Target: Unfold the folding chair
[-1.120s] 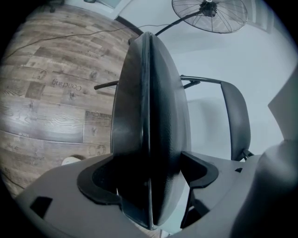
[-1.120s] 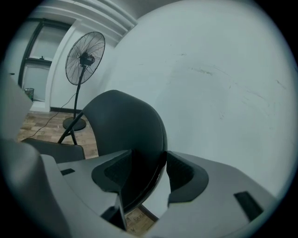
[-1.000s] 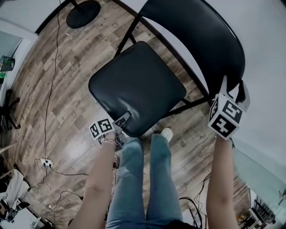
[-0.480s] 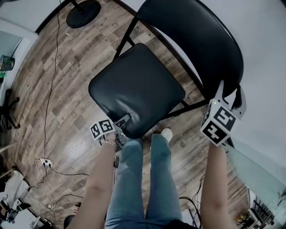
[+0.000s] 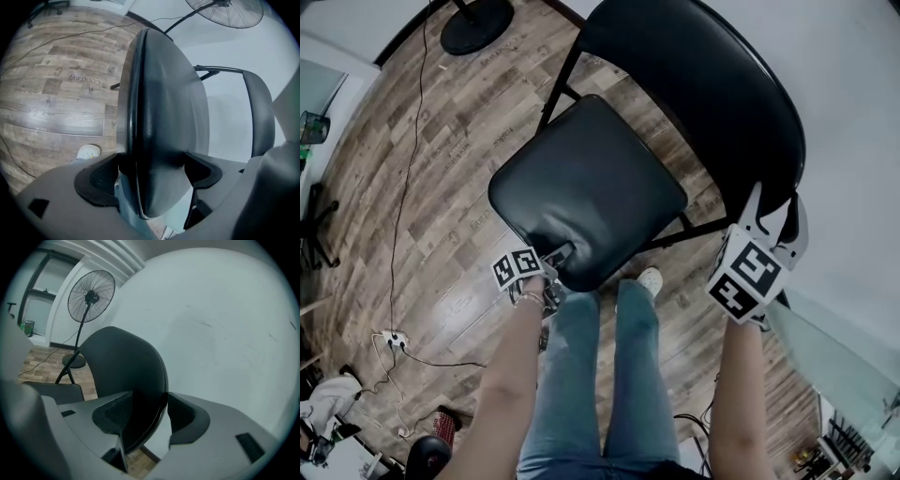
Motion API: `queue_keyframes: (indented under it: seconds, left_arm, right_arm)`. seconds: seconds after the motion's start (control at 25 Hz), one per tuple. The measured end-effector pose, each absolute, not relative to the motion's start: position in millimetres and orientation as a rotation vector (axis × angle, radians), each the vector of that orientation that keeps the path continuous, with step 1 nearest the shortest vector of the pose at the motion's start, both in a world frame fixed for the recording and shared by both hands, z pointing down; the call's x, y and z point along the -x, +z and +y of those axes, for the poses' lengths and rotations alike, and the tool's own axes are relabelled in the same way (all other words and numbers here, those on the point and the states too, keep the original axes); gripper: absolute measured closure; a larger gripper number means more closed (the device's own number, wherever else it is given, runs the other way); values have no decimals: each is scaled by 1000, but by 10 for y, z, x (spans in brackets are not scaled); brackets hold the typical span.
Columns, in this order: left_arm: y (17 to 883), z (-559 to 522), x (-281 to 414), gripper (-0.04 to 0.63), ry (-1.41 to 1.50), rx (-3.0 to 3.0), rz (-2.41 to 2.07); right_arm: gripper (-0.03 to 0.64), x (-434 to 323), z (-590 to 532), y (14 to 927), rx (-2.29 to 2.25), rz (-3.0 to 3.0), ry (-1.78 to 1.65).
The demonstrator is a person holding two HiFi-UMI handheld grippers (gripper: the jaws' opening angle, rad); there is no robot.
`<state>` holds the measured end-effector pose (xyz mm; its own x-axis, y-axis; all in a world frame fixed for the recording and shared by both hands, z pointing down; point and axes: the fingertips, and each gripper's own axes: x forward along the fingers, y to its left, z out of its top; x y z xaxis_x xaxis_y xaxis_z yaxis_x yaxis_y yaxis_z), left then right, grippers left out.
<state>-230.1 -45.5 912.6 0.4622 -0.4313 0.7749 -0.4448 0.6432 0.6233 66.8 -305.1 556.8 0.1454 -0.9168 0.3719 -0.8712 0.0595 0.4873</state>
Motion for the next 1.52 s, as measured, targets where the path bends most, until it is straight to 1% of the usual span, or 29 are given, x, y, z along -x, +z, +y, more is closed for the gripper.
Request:
queue_keyframes:
  seconds: [0.32,0.4,0.48,0.76,1.24,1.52]
  left_arm:
    - [9088,-450,2387,175,168,-966,-1231]
    - [9058,-445,2397,155,185,-967,-1259]
    - [9001,-437,2389,98,171,-959,-1263]
    - [8786,-436,2403,52,213,-1005,-1289]
    - [8305,-514,2391,44,285,-1131,-1291]
    - [8137,-516,2406,44,416,-1228,-1282]
  right_arm:
    - [407,-669,-3019,5603,-1811,-1688,-50]
    - [404,-654,-2990,5619,-1813,-1686,-54]
    - [403,-612,-2937,5628,-1796,-1678,-53]
    - [400,-503,-2776,5607,-1751,-1674,-50]
    - [402,-328,-2495,5593,-1662,-1703,-36]
    - [403,-257,-2298,5551,-1650,-1722,-20]
